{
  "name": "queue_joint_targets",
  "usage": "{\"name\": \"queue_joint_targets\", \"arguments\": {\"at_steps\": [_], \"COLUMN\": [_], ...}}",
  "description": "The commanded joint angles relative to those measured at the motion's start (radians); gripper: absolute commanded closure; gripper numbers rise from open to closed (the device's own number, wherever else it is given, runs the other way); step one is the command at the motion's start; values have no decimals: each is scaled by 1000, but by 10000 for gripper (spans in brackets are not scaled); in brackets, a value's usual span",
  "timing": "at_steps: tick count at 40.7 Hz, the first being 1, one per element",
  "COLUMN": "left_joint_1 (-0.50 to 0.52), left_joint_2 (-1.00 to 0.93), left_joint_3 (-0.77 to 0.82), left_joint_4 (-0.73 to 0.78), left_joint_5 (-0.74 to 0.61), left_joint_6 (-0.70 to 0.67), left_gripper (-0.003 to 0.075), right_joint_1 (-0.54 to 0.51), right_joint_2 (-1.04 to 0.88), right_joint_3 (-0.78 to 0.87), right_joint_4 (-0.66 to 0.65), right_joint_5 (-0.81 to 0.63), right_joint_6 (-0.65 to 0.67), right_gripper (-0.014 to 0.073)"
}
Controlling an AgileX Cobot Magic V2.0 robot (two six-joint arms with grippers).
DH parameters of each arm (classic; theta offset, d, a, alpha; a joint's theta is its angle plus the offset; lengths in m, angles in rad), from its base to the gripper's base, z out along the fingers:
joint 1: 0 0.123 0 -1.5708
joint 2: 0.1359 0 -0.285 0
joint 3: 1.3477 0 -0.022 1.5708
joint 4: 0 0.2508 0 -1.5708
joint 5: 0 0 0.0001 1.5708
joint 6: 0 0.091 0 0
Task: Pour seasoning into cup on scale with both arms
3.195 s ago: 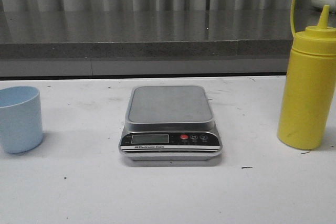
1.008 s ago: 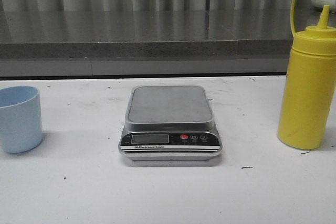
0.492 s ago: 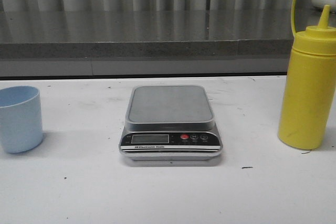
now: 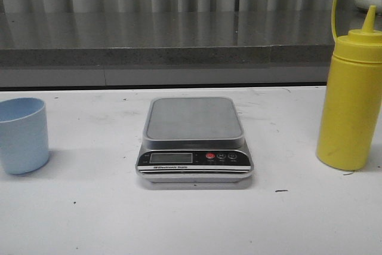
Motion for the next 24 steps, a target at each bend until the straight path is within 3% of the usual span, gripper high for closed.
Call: {"name": "queue_joint_targets", "arguments": {"at_steps": [1, 10, 18, 24], "left_joint_1": [-95, -146, -114, -86], "left_joint_2": [110, 390, 557, 662], "left_joint_3": [-134, -388, -529, -577], "left_joint_4": [7, 9, 43, 51], "left_joint_5": [47, 423, 602, 660], "left_joint_6": [-6, -16, -102, -102], "left_gripper": [83, 83, 83, 83], "right_joint_1": [-4, -4, -4, -4], "right_joint_2": [15, 15, 15, 15], "right_joint_3": [-34, -34, -34, -34], "right_joint_4": [1, 1, 1, 1], "right_joint_5": [-85, -83, -80, -80], "right_joint_6": [-1, -1, -1, -1], "right_gripper": [-59, -59, -59, -59]}}
